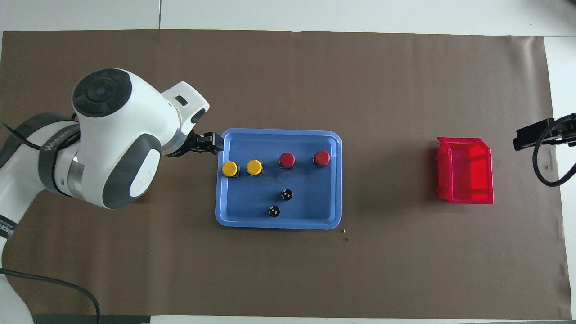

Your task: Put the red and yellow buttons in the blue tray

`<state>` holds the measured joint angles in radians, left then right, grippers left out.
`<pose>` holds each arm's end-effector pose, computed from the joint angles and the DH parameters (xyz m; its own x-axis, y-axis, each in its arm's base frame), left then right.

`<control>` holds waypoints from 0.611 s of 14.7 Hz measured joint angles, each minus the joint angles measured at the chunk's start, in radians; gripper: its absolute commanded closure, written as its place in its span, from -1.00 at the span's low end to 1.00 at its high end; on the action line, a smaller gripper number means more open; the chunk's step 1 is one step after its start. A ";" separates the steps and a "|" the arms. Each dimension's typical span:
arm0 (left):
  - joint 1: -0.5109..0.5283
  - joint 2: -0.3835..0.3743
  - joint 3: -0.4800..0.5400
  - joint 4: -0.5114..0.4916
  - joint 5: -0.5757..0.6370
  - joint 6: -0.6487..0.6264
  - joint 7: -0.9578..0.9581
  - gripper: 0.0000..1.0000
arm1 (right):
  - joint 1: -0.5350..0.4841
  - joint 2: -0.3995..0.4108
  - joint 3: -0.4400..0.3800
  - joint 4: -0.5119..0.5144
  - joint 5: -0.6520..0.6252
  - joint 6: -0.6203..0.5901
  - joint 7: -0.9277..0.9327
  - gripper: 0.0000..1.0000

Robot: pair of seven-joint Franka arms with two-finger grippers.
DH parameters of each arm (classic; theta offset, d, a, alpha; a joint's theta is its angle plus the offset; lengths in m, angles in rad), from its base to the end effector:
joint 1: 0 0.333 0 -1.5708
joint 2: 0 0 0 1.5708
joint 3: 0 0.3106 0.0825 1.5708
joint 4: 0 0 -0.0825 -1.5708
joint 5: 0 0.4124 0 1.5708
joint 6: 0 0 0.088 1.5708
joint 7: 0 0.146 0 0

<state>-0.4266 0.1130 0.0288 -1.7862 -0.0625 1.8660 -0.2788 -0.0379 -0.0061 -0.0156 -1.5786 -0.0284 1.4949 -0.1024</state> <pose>0.5660 -0.2460 0.4288 0.9938 -0.1007 -0.0477 -0.0986 -0.9941 0.0445 0.5685 -0.0348 0.5736 0.9957 0.0469 -0.0800 0.0486 -0.9986 0.0202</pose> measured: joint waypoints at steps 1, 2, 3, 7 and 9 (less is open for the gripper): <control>0.043 -0.011 0.002 0.024 0.000 -0.027 0.059 -1.00 | 0.001 0.000 0.000 0.000 0.000 0.000 0.000 -1.00; 0.086 -0.025 0.003 0.035 0.000 -0.041 0.112 -1.00 | 0.002 0.000 0.000 0.000 0.000 -0.001 0.000 -1.00; 0.131 -0.040 0.005 0.042 0.003 -0.058 0.159 -1.00 | 0.002 0.000 0.000 0.000 0.000 -0.001 0.000 -1.00; 0.239 -0.071 0.007 0.132 0.040 -0.190 0.262 -1.00 | 0.004 -0.001 0.000 0.000 0.000 -0.001 0.000 -1.00; 0.266 -0.073 0.007 0.206 0.041 -0.257 0.296 -1.00 | 0.005 -0.001 0.000 0.000 0.000 -0.002 0.000 -1.00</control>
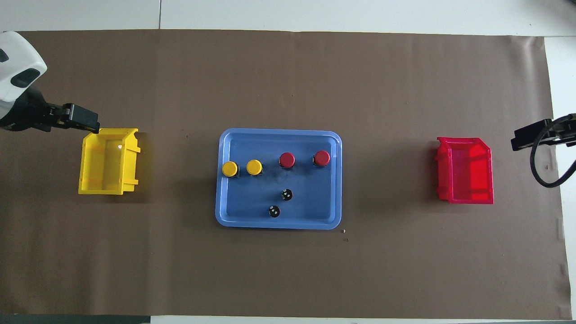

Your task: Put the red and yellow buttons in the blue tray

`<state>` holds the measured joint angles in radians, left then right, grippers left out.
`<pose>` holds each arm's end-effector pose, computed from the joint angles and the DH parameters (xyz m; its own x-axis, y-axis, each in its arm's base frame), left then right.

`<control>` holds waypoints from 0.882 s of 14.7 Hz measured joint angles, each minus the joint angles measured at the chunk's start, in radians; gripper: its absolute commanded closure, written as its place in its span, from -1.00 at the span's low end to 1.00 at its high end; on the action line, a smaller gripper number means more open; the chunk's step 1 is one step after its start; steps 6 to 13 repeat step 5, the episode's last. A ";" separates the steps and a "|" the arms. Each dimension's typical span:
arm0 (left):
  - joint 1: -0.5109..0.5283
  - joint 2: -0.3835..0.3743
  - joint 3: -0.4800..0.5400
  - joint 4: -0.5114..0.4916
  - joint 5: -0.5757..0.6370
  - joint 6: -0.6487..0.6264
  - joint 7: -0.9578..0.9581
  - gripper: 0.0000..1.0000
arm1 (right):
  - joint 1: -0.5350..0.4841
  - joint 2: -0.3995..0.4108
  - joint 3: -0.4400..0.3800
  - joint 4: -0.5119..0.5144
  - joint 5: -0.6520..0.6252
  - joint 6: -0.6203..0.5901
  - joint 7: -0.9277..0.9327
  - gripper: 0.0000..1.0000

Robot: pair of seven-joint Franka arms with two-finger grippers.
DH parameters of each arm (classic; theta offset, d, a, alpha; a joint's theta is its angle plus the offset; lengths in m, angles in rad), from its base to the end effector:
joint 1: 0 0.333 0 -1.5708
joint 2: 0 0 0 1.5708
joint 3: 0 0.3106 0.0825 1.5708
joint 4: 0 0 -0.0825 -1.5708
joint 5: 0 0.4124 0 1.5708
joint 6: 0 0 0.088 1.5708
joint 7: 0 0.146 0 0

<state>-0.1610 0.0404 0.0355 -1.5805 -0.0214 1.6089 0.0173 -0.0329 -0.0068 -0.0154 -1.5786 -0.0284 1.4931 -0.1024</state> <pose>0.5921 -0.0781 0.5548 0.9899 -0.1415 -0.0116 -0.1413 -0.9898 0.0201 0.5682 -0.0318 0.5738 0.9954 0.0520 -0.0811 0.0538 -0.9983 0.0201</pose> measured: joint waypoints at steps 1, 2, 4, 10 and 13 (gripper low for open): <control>0.012 0.000 0.000 0.027 0.000 -0.026 0.006 -1.00 | 0.000 0.000 0.000 0.000 0.000 0.000 0.000 -1.00; 0.020 -0.001 0.000 0.048 0.000 -0.058 0.010 -1.00 | 0.000 0.000 0.000 0.000 0.000 -0.001 0.000 -1.00; 0.026 -0.001 0.000 0.080 0.000 -0.102 0.012 -1.00 | 0.000 0.000 0.000 0.000 0.000 -0.001 0.000 -1.00; 0.026 -0.001 0.000 0.093 0.001 -0.111 0.012 -1.00 | 0.000 0.000 0.000 0.000 0.000 -0.001 0.000 -1.00; 0.026 -0.001 0.000 0.093 0.001 -0.111 0.012 -1.00 | 0.000 0.000 0.000 0.000 0.000 -0.001 0.000 -1.00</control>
